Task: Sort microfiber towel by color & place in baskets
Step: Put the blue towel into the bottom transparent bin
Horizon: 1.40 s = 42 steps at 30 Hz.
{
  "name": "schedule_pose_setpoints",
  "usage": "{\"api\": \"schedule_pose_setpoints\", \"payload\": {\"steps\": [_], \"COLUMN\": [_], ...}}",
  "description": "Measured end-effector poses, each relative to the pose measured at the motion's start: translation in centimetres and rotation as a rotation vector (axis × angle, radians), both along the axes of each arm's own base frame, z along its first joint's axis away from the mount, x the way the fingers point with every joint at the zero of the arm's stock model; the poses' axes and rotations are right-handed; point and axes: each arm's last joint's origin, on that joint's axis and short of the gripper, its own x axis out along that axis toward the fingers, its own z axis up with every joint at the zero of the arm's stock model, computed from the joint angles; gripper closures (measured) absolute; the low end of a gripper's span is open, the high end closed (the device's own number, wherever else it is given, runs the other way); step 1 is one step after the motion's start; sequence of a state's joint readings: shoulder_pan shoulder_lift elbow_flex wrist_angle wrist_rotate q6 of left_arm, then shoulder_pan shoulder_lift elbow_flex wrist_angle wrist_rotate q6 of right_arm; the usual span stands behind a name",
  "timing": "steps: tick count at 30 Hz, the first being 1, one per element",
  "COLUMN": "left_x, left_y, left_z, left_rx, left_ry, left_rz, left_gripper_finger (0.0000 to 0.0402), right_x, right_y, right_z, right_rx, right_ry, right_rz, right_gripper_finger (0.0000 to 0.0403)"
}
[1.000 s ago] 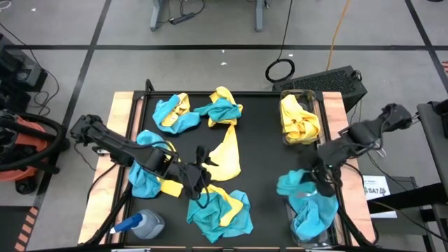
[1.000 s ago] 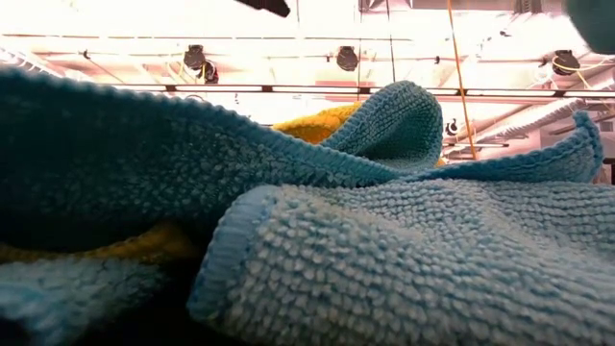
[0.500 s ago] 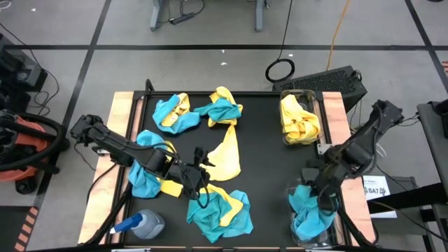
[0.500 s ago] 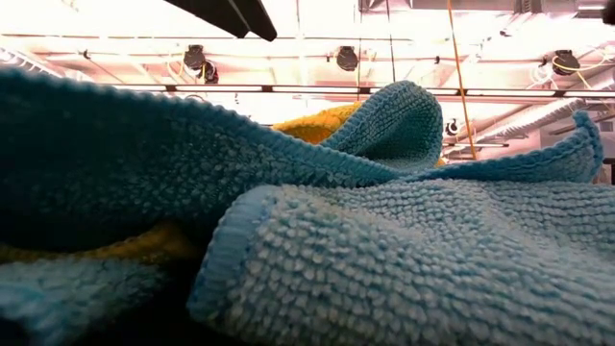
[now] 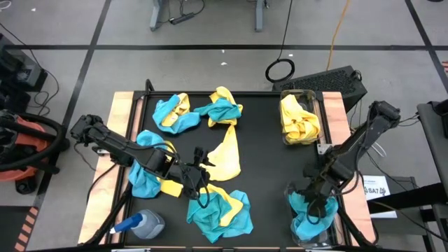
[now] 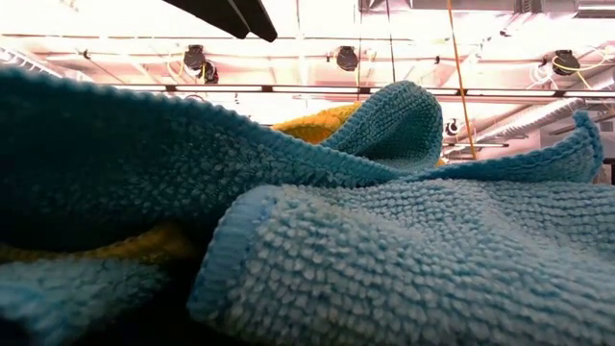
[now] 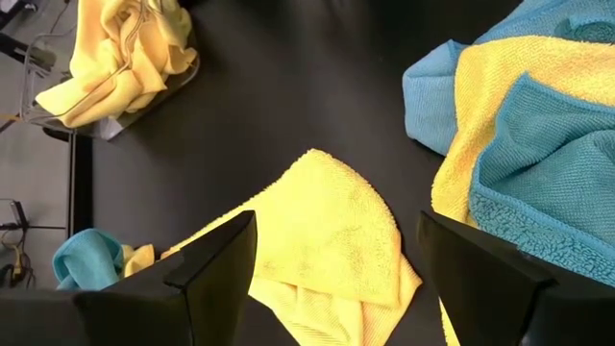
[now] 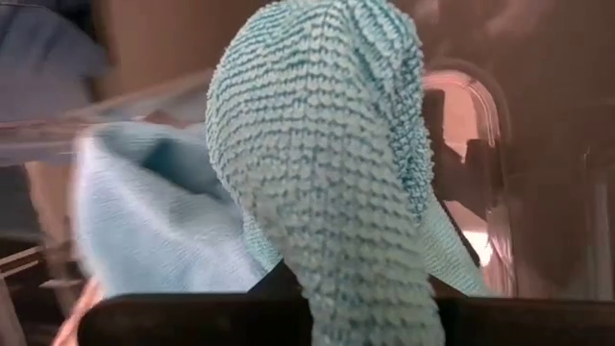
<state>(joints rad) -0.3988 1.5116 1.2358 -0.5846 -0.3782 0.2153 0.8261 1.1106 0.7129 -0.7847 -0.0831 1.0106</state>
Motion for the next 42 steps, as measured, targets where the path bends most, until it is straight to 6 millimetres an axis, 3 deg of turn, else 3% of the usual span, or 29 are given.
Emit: {"api": "schedule_pose_setpoints", "payload": {"steps": [8,15,22,32,36,42], "left_x": [0.0,0.0,0.0,0.0,0.0,0.0], "left_y": [0.0,0.0,0.0,0.0,-0.1,-0.1], "left_z": [0.0,0.0,0.0,0.0,0.0,0.0], "left_rx": [0.000,-0.001,-0.005,-0.022,-0.024,-0.024], "left_ry": [0.000,-0.001,0.001,-0.001,-0.001,-0.001], "left_rz": [0.000,0.000,-0.003,0.013,0.012,0.011], "left_gripper_finger": [0.0110,0.0110,0.0110,0.0110,0.0110,0.0110], "right_x": [0.5,0.6,1.2,1.1,1.1,1.5], "right_y": [0.6,0.8,1.5,1.0,1.0,1.4], "right_z": [-2.3,-2.4,1.1,7.3,8.5,8.0], "right_rx": [-0.055,-0.063,-0.023,-0.103,-0.105,-0.134], "right_ry": [0.094,0.122,0.076,0.063,0.039,0.040], "right_rz": [-0.015,-0.015,-0.032,-0.046,-0.060,-0.065], "right_gripper_finger": [0.0382,0.0300,0.0220,0.0207,0.0207,0.0212]}}
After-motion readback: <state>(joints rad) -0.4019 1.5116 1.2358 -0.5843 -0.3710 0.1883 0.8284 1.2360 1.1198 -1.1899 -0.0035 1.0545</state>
